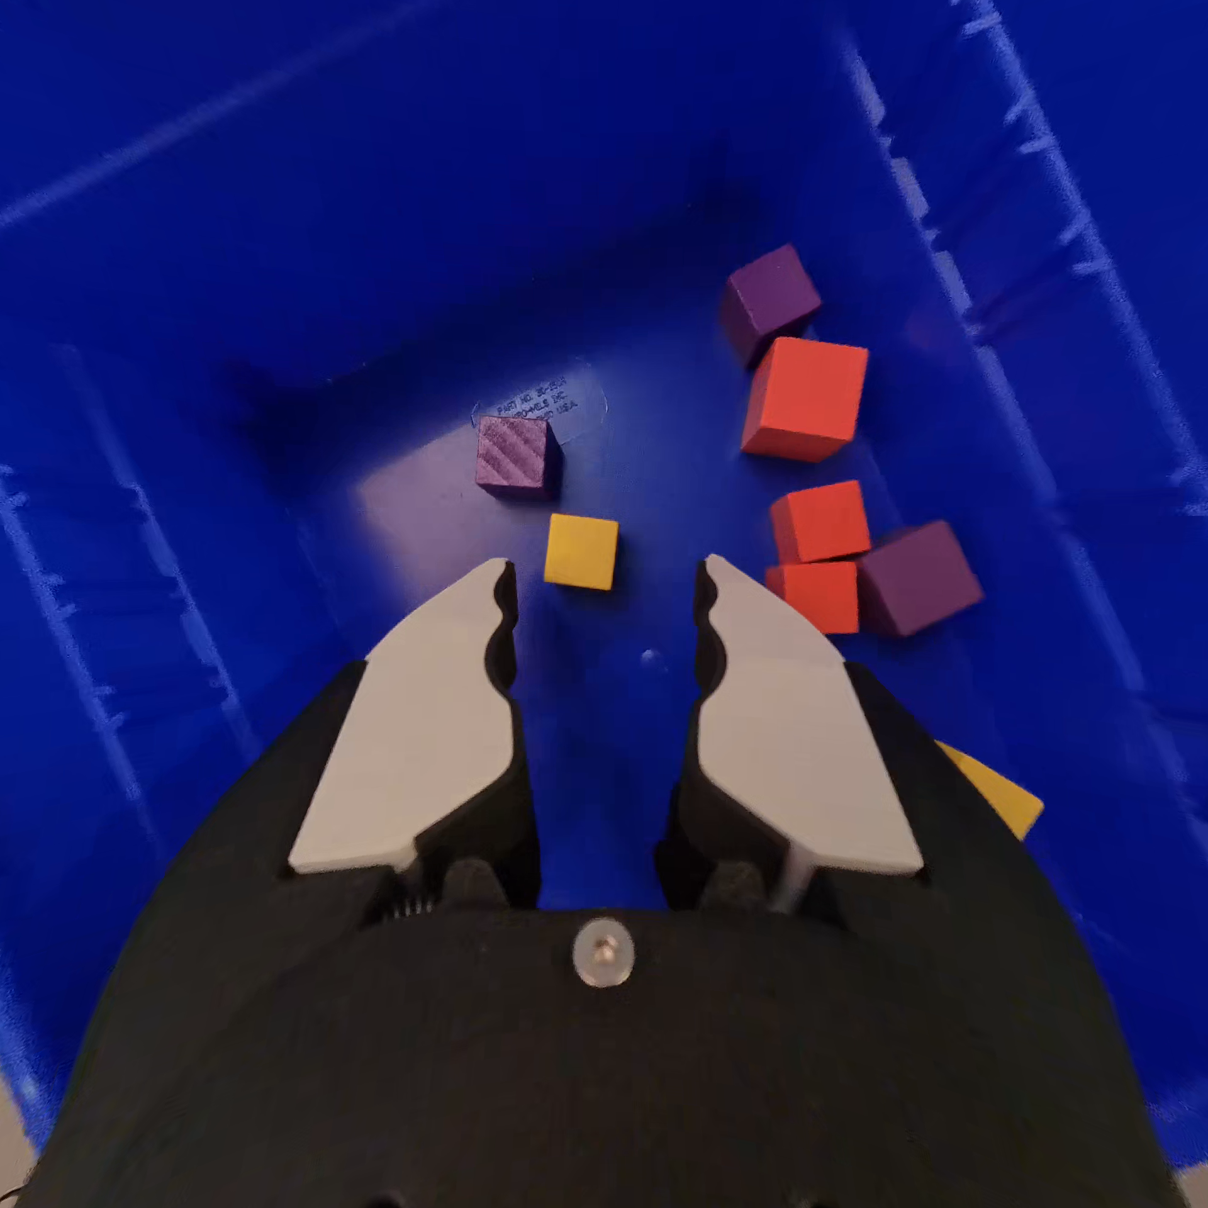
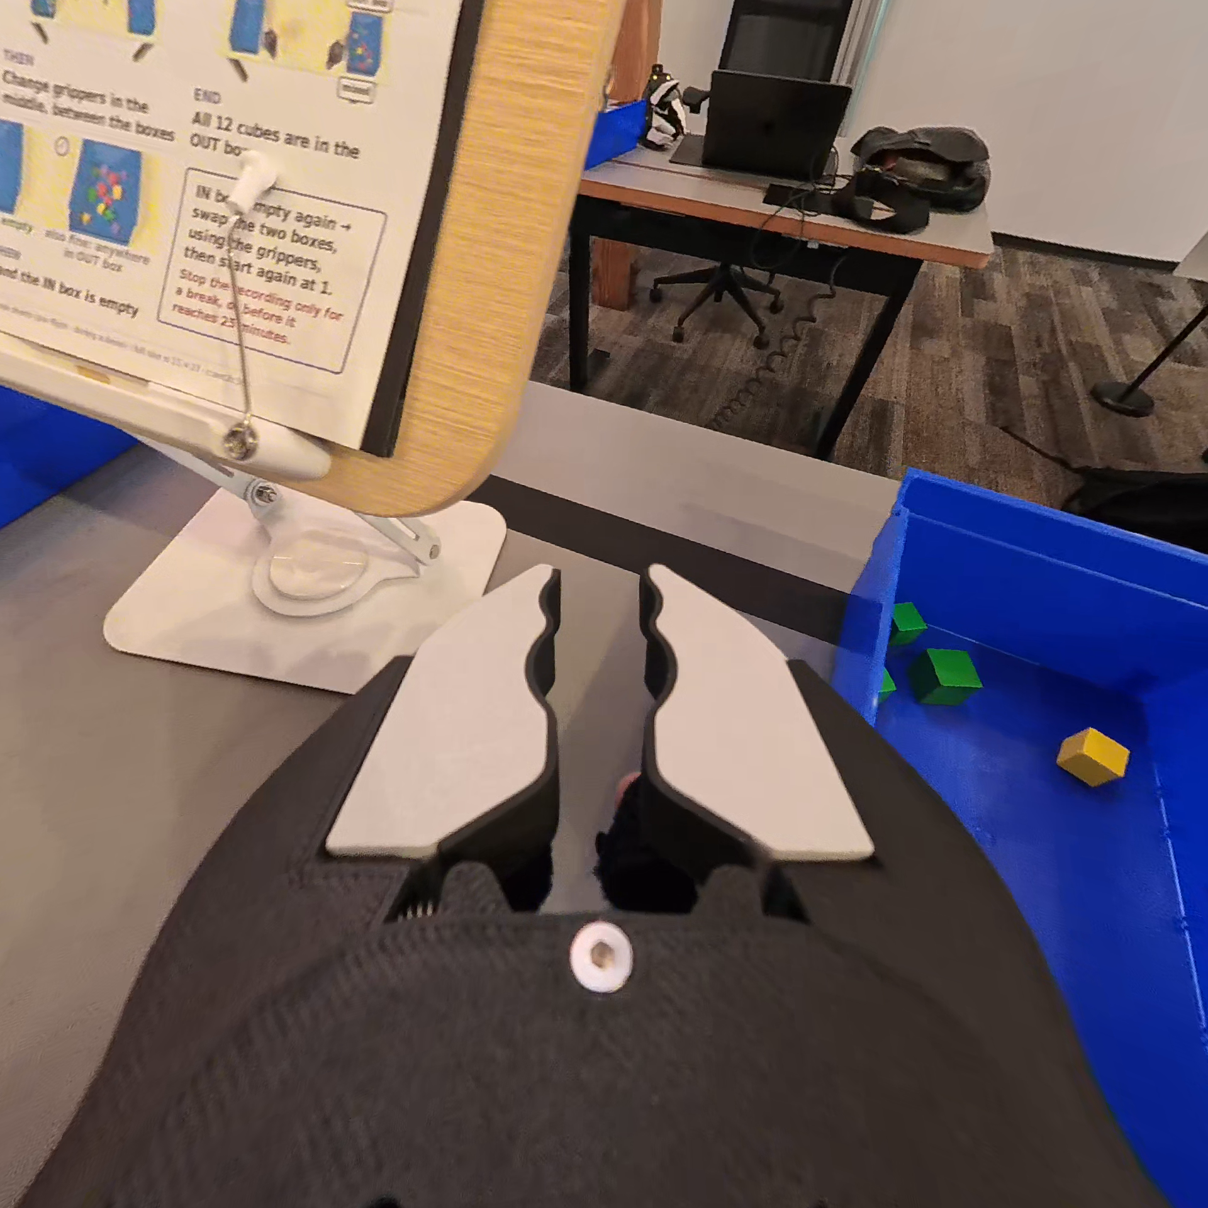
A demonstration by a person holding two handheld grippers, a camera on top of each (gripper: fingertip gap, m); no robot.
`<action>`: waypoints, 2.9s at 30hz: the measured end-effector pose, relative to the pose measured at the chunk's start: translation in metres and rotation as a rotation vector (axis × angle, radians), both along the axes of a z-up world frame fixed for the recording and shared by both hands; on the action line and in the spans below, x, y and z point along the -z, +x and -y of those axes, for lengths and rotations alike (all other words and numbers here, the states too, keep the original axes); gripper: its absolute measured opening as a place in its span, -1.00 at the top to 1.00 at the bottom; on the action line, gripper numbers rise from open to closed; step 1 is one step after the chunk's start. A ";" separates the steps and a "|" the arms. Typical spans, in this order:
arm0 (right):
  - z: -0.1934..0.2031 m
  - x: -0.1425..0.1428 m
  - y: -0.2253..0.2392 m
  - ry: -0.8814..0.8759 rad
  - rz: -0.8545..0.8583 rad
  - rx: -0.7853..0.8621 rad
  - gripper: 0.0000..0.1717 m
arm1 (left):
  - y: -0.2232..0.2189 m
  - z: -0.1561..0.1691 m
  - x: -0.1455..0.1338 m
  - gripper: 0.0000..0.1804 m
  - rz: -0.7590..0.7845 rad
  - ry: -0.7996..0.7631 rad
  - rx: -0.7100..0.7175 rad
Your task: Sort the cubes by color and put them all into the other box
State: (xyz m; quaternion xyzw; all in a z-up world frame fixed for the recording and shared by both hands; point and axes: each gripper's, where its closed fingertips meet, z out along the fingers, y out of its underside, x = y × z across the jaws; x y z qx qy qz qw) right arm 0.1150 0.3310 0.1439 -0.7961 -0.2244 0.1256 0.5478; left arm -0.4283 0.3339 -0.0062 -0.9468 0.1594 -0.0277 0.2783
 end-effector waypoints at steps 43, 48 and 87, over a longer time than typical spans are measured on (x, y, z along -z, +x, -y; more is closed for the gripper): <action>0.139 -0.128 -0.232 -0.082 -0.837 -0.892 0.71 | 0.325 0.147 -0.271 0.76 1.217 0.620 0.675; 0.138 -0.127 -0.226 -0.088 -0.871 -0.889 0.72 | 0.331 0.146 -0.271 0.76 1.264 0.610 0.672; -0.080 0.012 0.207 -0.052 -0.129 0.466 0.75 | 0.318 0.126 -0.266 1.00 1.176 0.632 0.621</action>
